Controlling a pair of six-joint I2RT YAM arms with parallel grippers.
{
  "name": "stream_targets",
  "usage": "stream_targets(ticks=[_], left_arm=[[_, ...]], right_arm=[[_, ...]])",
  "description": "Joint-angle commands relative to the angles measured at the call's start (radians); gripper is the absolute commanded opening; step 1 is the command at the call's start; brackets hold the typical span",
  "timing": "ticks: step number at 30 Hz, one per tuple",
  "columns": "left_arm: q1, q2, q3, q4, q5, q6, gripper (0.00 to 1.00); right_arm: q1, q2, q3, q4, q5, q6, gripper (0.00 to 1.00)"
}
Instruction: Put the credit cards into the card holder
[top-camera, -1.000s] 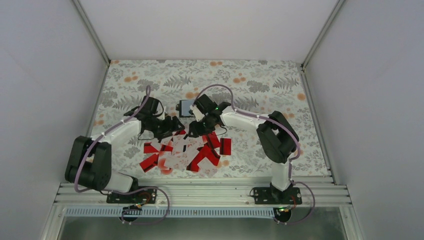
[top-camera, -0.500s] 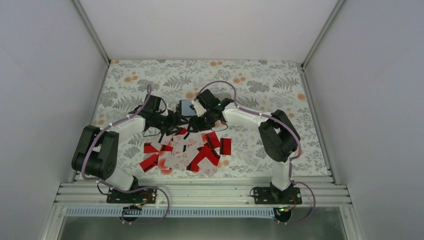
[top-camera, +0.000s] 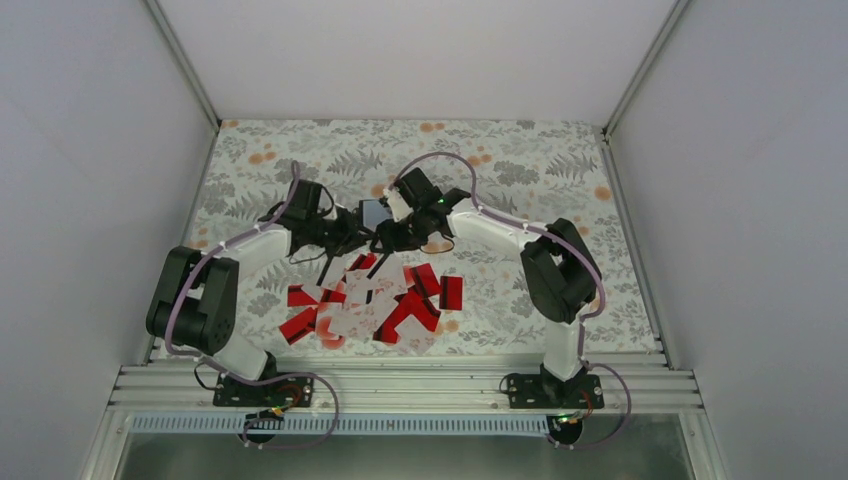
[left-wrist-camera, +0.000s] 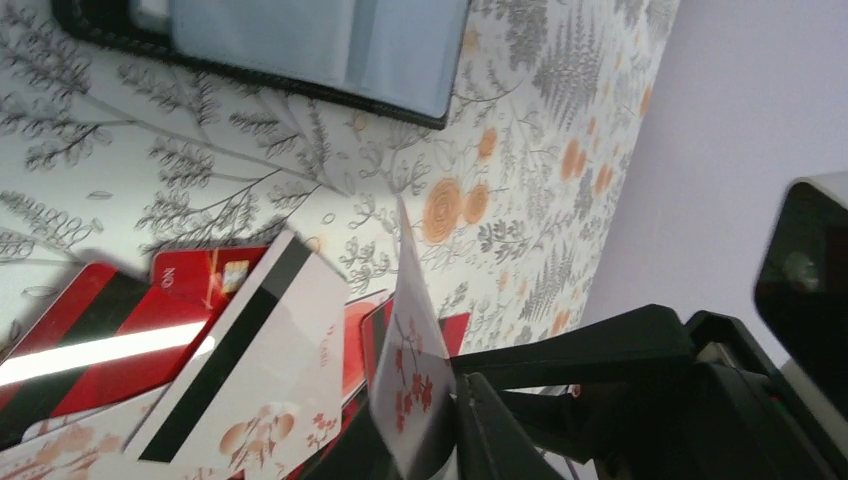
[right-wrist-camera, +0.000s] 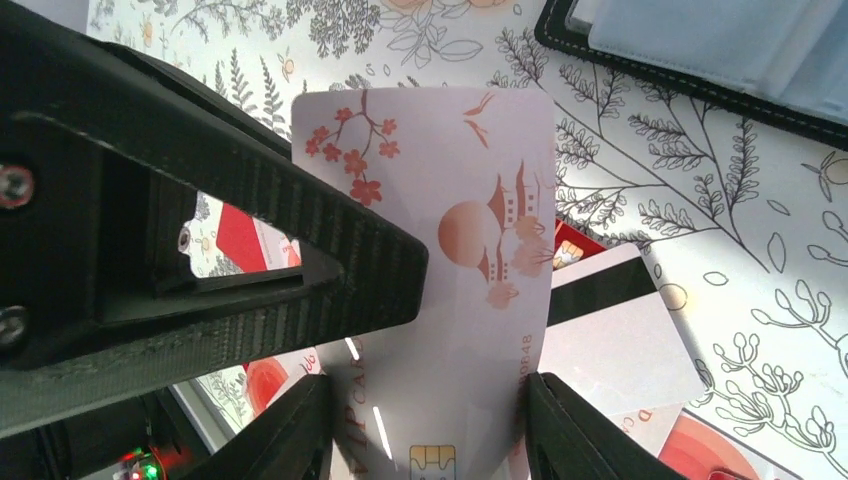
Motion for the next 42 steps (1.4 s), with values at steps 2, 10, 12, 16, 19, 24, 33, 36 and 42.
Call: stream_targets(ticks=[2, 10, 12, 16, 19, 24, 33, 36, 42], left_arm=[[0.008, 0.032, 0.055, 0.012, 0.0, -0.009, 0.04], [0.008, 0.037, 0.137, -0.052, -0.012, 0.051, 0.02], [0.008, 0.031, 0.171, -0.057, -0.002, 0.106, 0.03], [0.008, 0.019, 0.261, -0.101, 0.015, 0.246, 0.03], [0.008, 0.018, 0.345, -0.15, 0.042, 0.353, 0.02], [0.008, 0.046, 0.435, -0.176, 0.158, 0.453, 0.02], [0.008, 0.135, 0.552, -0.321, 0.06, 0.557, 0.02], [0.007, 0.17, 0.531, -0.277, 0.03, 0.532, 0.02], [-0.021, 0.29, 0.587, -0.269, -0.052, 0.51, 0.02]], right_arm=[[-0.01, 0.004, 0.047, 0.014, -0.016, 0.016, 0.46], [-0.07, -0.048, 0.042, 0.021, -0.062, 0.042, 0.81], [-0.112, -0.081, 0.027, 0.036, -0.099, 0.049, 0.84], [-0.205, -0.138, 0.017, 0.057, -0.238, 0.031, 0.86], [-0.279, -0.174, 0.01, 0.076, -0.37, 0.023, 0.87], [-0.377, -0.208, 0.007, 0.108, -0.528, 0.034, 0.87], [-0.455, -0.135, 0.083, -0.033, -0.38, -0.013, 0.85], [-0.457, -0.084, 0.116, -0.055, -0.354, -0.021, 0.82], [-0.457, -0.01, 0.158, -0.047, -0.366, -0.028, 0.78]])
